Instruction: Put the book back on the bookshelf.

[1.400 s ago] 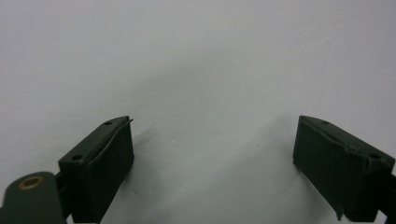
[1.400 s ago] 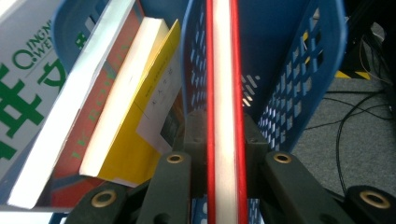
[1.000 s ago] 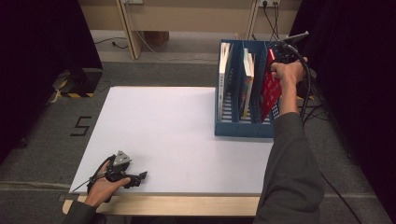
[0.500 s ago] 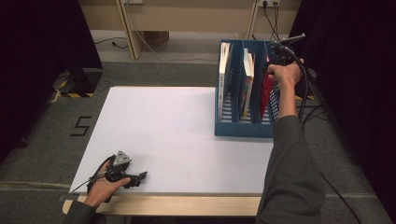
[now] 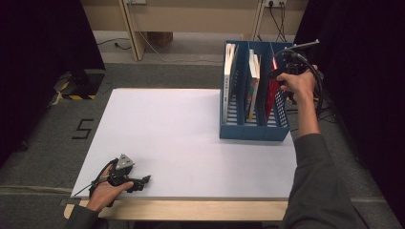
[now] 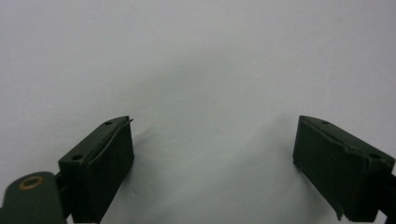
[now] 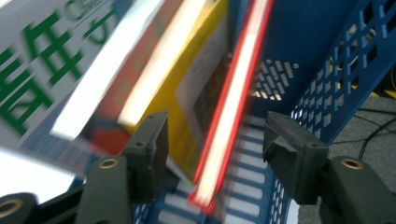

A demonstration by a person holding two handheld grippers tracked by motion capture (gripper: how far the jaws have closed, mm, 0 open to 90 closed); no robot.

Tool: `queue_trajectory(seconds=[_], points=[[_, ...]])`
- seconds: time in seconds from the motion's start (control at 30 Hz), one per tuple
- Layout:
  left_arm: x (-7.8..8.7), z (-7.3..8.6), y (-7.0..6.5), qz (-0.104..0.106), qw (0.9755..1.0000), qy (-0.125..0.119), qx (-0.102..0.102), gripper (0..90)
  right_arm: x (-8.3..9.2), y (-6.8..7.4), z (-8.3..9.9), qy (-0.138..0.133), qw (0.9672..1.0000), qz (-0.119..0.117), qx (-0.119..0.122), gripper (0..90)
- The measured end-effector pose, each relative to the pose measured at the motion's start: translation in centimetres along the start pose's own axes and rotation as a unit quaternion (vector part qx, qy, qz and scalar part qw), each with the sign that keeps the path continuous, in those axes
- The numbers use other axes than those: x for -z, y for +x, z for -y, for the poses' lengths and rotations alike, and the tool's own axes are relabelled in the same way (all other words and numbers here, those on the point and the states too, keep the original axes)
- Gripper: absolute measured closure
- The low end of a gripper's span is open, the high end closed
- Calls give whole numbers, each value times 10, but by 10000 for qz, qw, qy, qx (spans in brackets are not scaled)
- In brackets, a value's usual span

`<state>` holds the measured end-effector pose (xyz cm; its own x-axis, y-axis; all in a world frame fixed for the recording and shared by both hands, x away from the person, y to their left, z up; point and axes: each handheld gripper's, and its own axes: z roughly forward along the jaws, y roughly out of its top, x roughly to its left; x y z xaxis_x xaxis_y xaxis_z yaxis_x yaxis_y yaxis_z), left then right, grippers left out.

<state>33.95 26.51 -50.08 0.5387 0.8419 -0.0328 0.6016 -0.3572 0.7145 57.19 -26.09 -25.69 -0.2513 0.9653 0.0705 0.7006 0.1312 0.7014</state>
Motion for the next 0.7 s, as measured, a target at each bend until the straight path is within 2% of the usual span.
queue_trajectory(seconds=[0.17,0.27,0.43,0.6,0.7], points=[[0,0,0,-8,10000,-1,-3,115,15,5,12,-132,9994,-86,303,391],[0,0,0,1,10000,-3,3,115,19,3,22,-75,9988,-65,470,418],[0,0,0,-2,10000,5,-1,115,23,-3,39,-11,9971,-132,748,556],[0,0,0,-10,10000,3,-1,114,17,-10,50,13,9964,-105,843,644],[0,0,0,-4,10000,-1,3,114,11,-12,54,9,9966,-158,814,651]])
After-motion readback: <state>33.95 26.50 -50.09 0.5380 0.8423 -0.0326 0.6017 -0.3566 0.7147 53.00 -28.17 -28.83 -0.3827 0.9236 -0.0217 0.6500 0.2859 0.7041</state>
